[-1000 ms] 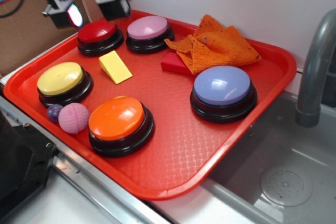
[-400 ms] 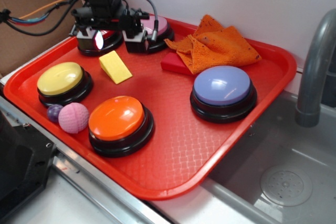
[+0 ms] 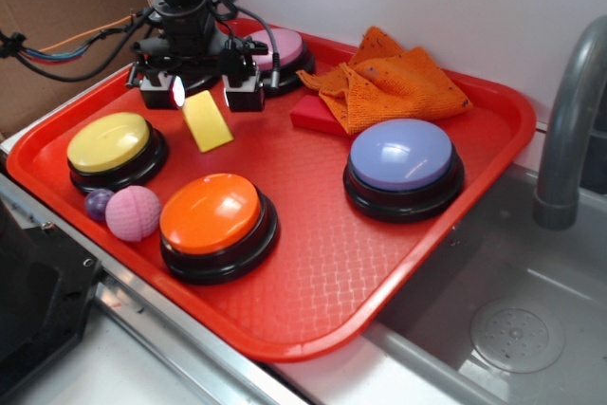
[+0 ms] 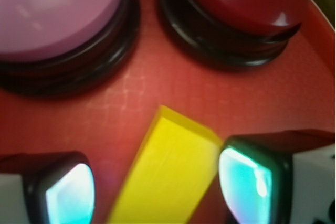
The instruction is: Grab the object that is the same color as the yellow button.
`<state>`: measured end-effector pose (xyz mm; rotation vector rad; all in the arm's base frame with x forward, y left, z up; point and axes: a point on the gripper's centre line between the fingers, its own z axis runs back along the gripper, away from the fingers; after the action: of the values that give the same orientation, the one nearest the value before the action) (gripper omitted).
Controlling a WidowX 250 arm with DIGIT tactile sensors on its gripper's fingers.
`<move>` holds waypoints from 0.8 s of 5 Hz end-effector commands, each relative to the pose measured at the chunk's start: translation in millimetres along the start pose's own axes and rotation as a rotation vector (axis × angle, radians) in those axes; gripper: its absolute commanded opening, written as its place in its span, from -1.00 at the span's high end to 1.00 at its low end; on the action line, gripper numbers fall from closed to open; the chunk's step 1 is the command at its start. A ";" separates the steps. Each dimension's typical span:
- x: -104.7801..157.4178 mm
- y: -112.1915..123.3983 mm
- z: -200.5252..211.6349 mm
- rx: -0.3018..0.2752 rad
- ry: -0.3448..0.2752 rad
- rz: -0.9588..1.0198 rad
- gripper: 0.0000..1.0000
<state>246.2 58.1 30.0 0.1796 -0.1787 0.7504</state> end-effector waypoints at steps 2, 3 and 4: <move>9.0 11.1 -15.5 -0.040 0.004 0.045 -1.00; 7.2 11.2 -15.9 -0.093 -0.020 0.039 -0.35; 7.8 12.2 -12.4 -0.136 0.005 0.011 1.00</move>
<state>246.1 64.9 14.4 0.0486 -0.2073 0.7410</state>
